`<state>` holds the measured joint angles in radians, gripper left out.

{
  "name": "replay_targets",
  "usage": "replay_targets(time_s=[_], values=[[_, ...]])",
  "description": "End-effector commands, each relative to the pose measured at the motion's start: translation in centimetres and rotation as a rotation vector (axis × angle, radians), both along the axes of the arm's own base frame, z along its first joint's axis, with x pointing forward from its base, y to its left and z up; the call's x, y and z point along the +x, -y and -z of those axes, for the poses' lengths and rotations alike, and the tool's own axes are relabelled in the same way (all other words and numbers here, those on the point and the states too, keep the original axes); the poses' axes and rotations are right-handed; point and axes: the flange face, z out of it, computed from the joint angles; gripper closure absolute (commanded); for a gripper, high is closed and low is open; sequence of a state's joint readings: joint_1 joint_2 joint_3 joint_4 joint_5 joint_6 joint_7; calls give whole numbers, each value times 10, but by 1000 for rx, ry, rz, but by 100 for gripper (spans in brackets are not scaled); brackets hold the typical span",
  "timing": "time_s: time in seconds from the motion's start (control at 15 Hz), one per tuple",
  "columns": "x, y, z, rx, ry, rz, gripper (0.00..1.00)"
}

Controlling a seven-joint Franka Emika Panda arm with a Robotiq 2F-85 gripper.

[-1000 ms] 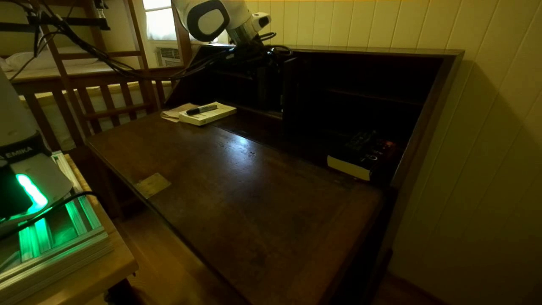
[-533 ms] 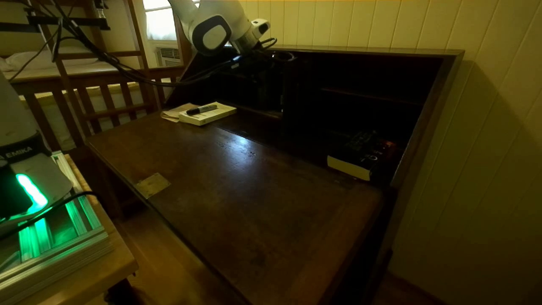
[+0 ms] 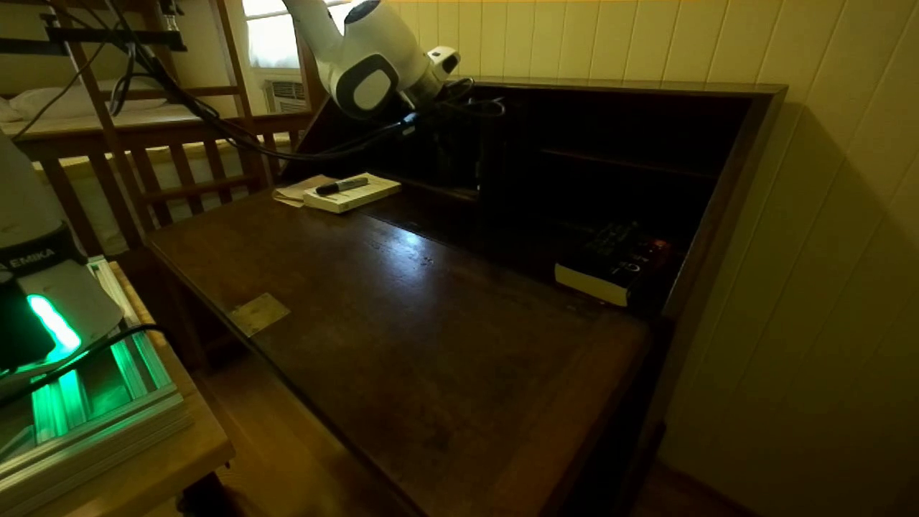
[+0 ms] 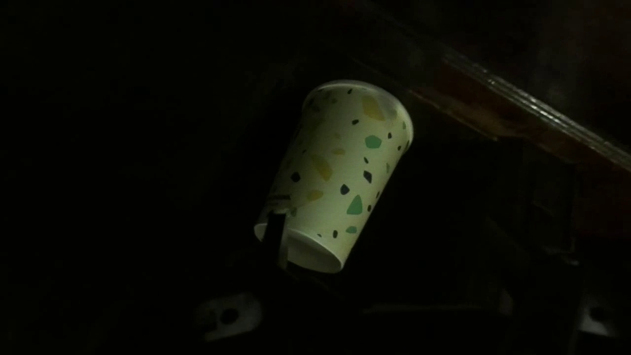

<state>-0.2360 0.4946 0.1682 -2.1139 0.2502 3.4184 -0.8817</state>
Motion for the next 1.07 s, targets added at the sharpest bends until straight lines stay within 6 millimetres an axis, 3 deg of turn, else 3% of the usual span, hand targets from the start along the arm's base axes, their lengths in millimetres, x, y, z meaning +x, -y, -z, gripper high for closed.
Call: replay_targets(time_s=[0.0, 1.0], values=[[11, 3, 8, -30, 55, -39, 0], [21, 5, 30, -59, 162, -137, 0]])
